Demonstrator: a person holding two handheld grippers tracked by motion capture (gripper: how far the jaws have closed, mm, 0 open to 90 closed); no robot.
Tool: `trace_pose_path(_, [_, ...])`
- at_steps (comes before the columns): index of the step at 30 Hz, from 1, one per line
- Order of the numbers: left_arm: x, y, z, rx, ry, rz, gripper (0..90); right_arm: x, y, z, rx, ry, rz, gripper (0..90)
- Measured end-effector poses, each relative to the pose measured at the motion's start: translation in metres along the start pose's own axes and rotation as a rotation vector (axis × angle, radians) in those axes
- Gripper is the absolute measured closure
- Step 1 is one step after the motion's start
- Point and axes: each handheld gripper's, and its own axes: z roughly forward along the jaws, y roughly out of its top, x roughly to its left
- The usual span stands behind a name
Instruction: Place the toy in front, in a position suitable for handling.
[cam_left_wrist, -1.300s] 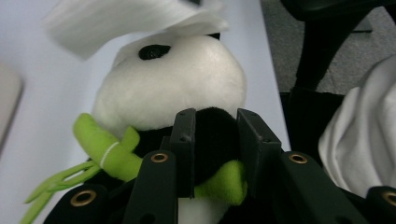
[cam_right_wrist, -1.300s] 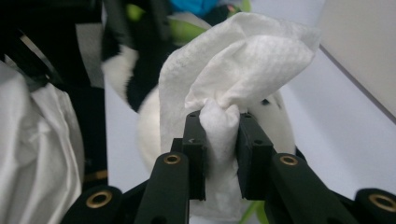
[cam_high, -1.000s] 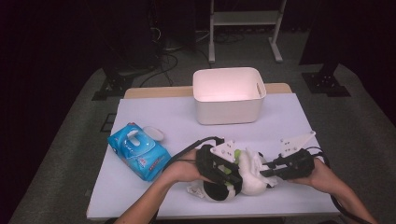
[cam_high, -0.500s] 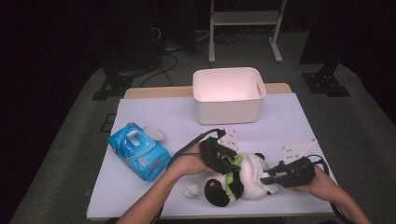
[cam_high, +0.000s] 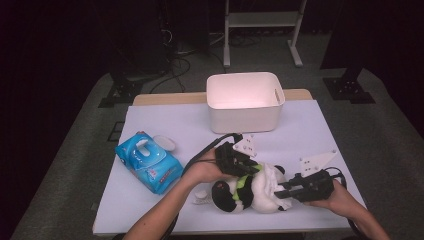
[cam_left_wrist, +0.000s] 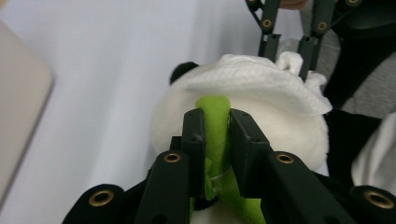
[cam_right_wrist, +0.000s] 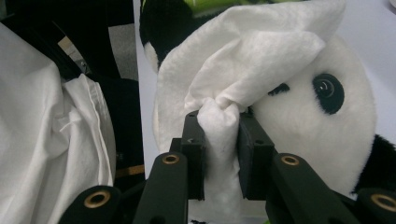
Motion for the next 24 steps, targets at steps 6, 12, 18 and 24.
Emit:
trace_pose_path(6, [-0.01, -0.004, 0.001, 0.0, -0.043, 0.02, 73.8, 0.003, 0.0, -0.003, 0.022, 0.018, -0.01, 74.3])
trace_pose_path(12, [-0.013, -0.006, -0.005, -0.009, -0.034, 0.013, 64.6, 0.007, 0.0, -0.014, 0.026, -0.022, -0.014, 74.2])
trace_pose_path(18, [-0.012, -0.006, -0.015, -0.034, -0.023, 0.007, 60.3, -0.004, -0.006, -0.03, 0.003, -0.082, 0.016, 74.2])
trace_pose_path(24, [-0.013, -0.009, -0.028, -0.066, -0.009, -0.008, 57.9, -0.018, -0.024, -0.049, 0.022, -0.157, 0.074, 74.1])
